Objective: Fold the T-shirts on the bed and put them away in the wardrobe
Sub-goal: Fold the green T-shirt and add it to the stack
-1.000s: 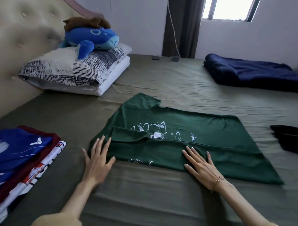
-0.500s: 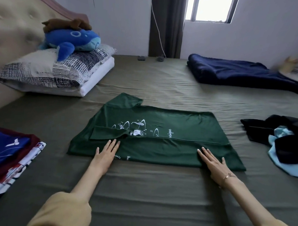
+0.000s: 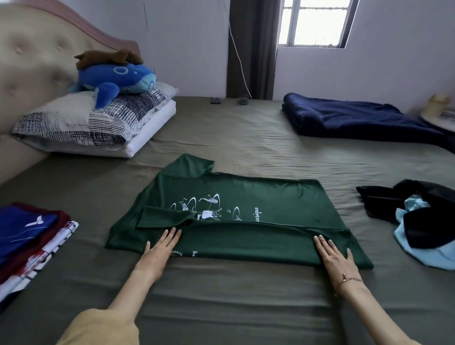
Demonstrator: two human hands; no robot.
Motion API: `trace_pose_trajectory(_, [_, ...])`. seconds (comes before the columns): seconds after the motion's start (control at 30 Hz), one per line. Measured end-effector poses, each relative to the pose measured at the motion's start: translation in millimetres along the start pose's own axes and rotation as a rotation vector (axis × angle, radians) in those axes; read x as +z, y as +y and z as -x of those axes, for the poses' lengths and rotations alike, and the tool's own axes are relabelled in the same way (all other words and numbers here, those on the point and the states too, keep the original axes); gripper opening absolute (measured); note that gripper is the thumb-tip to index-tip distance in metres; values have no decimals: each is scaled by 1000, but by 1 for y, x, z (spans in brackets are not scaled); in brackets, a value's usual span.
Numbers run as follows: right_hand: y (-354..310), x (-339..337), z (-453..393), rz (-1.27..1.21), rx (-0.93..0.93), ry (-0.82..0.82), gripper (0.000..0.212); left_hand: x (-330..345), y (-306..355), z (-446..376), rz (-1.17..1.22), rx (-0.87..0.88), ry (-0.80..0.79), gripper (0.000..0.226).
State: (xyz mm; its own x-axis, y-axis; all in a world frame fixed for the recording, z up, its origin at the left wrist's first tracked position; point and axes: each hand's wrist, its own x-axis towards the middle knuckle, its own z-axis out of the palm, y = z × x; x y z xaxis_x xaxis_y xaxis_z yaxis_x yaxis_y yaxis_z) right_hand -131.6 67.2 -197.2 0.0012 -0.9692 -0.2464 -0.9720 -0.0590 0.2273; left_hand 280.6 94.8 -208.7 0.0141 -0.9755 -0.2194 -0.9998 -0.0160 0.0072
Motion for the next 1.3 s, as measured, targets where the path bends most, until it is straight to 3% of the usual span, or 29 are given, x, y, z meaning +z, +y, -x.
trace_pose_trajectory(0.17, [11,14,25,0,-6,4,88,6,9,34,-54,-2,-12,89])
trace_pose_trajectory(0.47, [28,27,94,25,-24,-57,123,16,31,105,-56,-16,-44,92])
trace_pose_trajectory(0.83, [41,49,145,10,-25,0,107,26,44,155,26,13,-54,94])
trace_pose_trajectory(1.0, [37,57,154,8,-5,16,104,30,48,163,-104,-13,-36,87])
trace_pose_trajectory(1.13, [28,47,149,-25,59,53,87,17,63,153,-235,-59,146,65])
trace_pose_trajectory(1.3, [23,25,124,-73,105,227,34,-4,73,128,-224,-85,257,33])
